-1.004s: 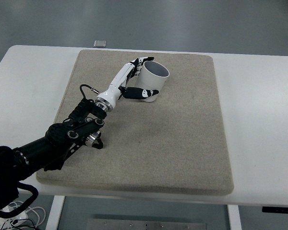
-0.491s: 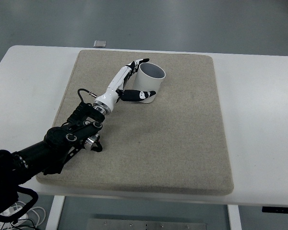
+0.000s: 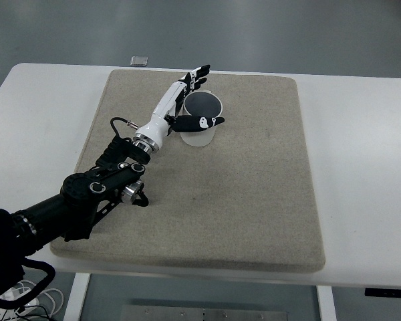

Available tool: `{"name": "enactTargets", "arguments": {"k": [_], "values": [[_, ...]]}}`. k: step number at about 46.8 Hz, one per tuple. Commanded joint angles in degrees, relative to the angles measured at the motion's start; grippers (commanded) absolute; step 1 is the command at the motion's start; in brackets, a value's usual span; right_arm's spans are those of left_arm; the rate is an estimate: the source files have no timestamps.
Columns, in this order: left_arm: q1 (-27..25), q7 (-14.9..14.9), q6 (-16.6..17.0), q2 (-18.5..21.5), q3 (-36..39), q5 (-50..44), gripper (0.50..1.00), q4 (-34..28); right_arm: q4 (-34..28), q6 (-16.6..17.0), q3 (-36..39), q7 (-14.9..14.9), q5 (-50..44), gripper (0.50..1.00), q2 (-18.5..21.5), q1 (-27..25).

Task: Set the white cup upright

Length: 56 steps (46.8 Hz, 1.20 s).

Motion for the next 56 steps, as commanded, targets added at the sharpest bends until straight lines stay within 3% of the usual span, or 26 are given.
{"name": "enactTargets", "arguments": {"k": [1,13,28,37,53,56], "values": [[-0.52,0.0,0.01,0.01,-0.88,-0.07,0.994,-0.06,0.01,0.0,0.0,0.0,0.08,0.952,0.0,0.0],[-3.59,0.0,0.1,-0.17,-3.69,-0.86,0.994,0.29,-0.07,0.0,0.0,0.0,0.0,0.952,0.0,0.0],[-11.15,0.0,-0.16,-0.08,-3.26,-11.05,0.994,4.5,0.01,0.0,0.0,0.0,0.0,0.952,0.0,0.0],[-14.23,0.0,-4.99,-0.08,-3.7,-20.71,0.994,6.88,0.01,0.0,0.0,0.0,0.0,0.952,0.0,0.0],[-18.62,0.0,-9.74,-0.08,-3.78,-40.4,0.994,15.05,0.01,0.0,0.0,0.0,0.0,0.952,0.0,0.0],[-19.15,3.52,-11.76,0.01,-3.78,-44.09,0.994,17.77,0.01,0.0,0.0,0.0,0.0,0.952,0.0,0.0]]}}
